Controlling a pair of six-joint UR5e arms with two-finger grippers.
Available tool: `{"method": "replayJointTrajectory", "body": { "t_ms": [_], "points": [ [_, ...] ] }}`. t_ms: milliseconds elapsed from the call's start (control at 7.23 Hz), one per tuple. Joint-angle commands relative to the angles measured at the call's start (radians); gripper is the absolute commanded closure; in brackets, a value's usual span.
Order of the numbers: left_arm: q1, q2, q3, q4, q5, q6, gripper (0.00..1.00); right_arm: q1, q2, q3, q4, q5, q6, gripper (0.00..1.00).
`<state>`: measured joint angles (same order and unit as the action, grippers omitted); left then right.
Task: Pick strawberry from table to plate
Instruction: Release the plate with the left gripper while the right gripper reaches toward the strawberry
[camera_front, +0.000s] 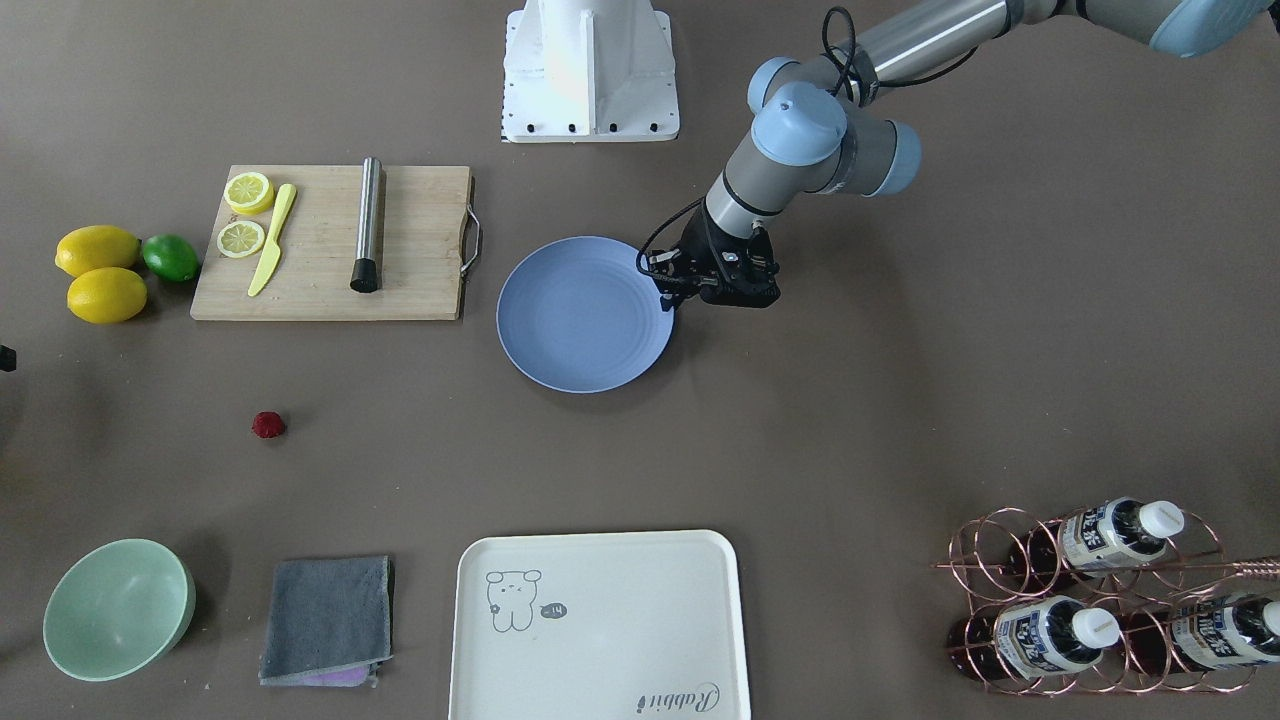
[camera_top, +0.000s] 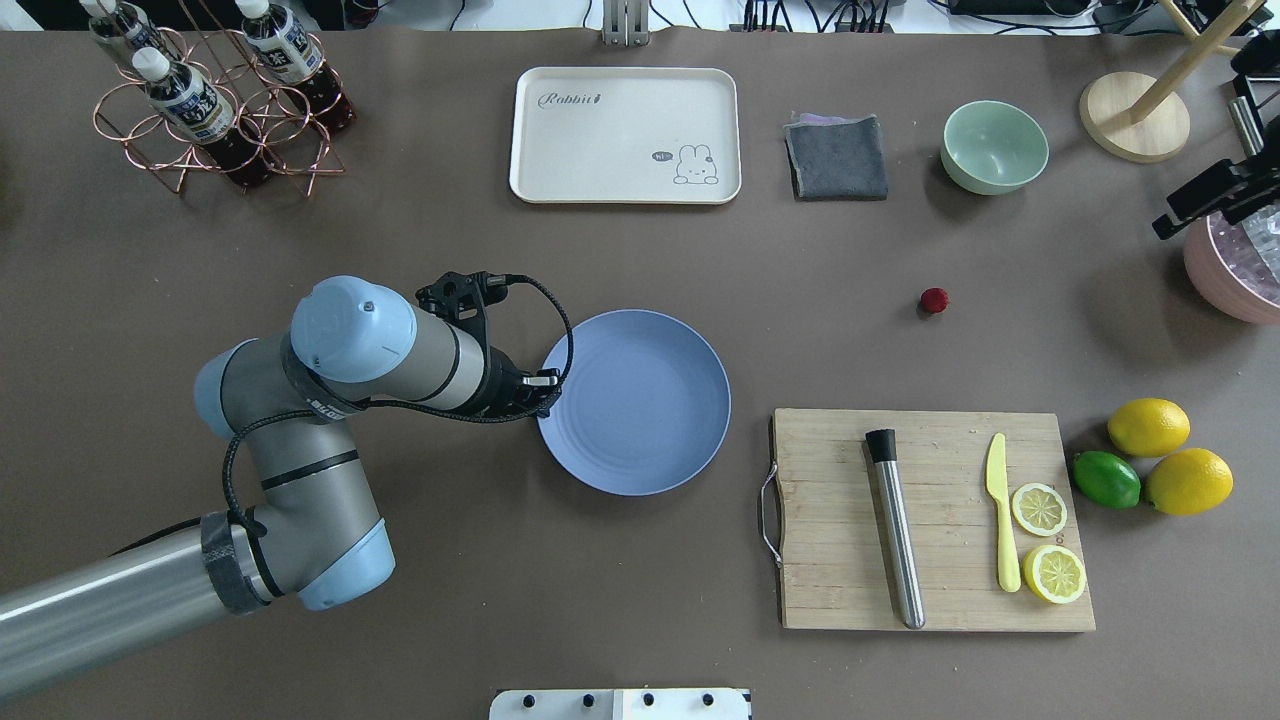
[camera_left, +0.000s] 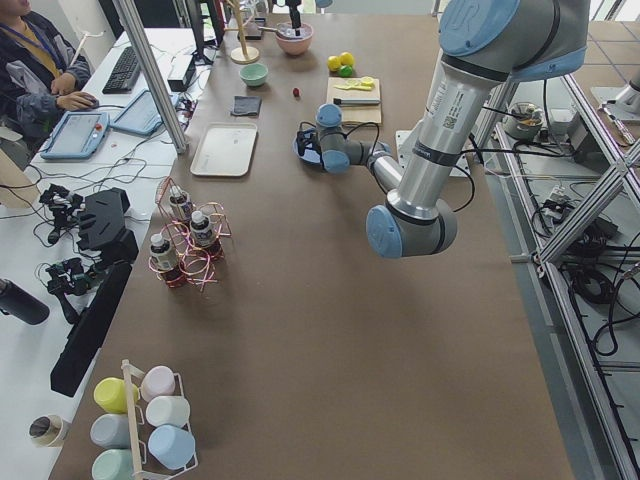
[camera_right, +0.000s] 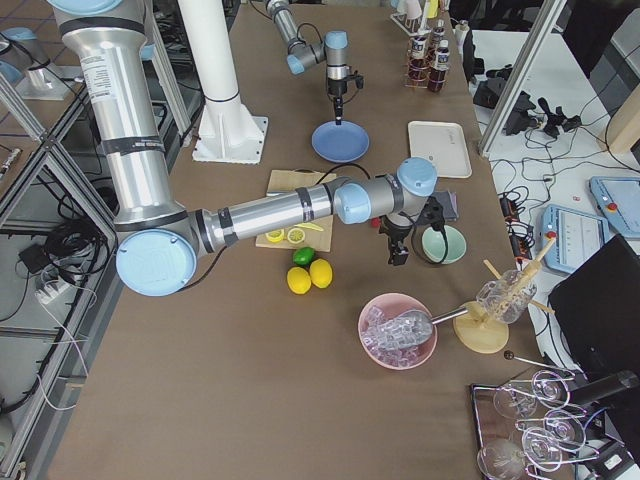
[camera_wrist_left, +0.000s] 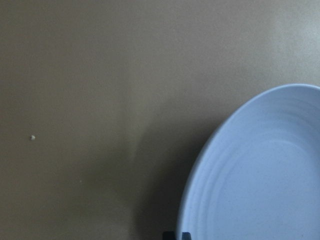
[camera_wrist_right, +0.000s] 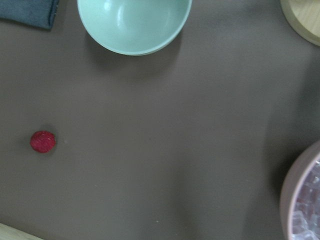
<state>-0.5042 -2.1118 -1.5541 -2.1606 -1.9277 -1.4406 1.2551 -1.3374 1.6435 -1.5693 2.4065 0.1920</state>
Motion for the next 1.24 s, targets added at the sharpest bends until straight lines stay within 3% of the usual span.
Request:
{"method": "replayJointTrajectory", "body": {
  "t_ms": [0,138,277,415,553,830,1106],
  "points": [
    [0.003,-0.027,0.035,-0.001,0.001,-0.001,1.00,-0.132,0.108,-0.011,-0.001,-0.051,0.176,0.00],
    [0.003,-0.025,0.035,-0.001,0.001,-0.001,1.00,-0.179,0.139,-0.019,0.000,-0.076,0.241,0.00],
    [0.003,-0.022,0.035,-0.001,0.001,-0.001,0.77,-0.227,0.174,-0.063,0.036,-0.142,0.291,0.00],
    [0.003,-0.020,0.028,0.002,0.001,0.000,0.03,-0.270,0.190,-0.155,0.190,-0.171,0.381,0.01],
    [-0.002,-0.020,0.020,0.002,0.001,-0.003,0.02,-0.285,0.201,-0.198,0.290,-0.168,0.441,0.05],
    [-0.019,-0.019,-0.030,0.016,-0.005,-0.007,0.02,-0.313,0.195,-0.205,0.291,-0.184,0.448,0.12],
    [-0.063,-0.016,-0.055,0.018,-0.069,-0.027,0.02,-0.328,0.163,-0.203,0.301,-0.208,0.445,0.18]
  ]
}}
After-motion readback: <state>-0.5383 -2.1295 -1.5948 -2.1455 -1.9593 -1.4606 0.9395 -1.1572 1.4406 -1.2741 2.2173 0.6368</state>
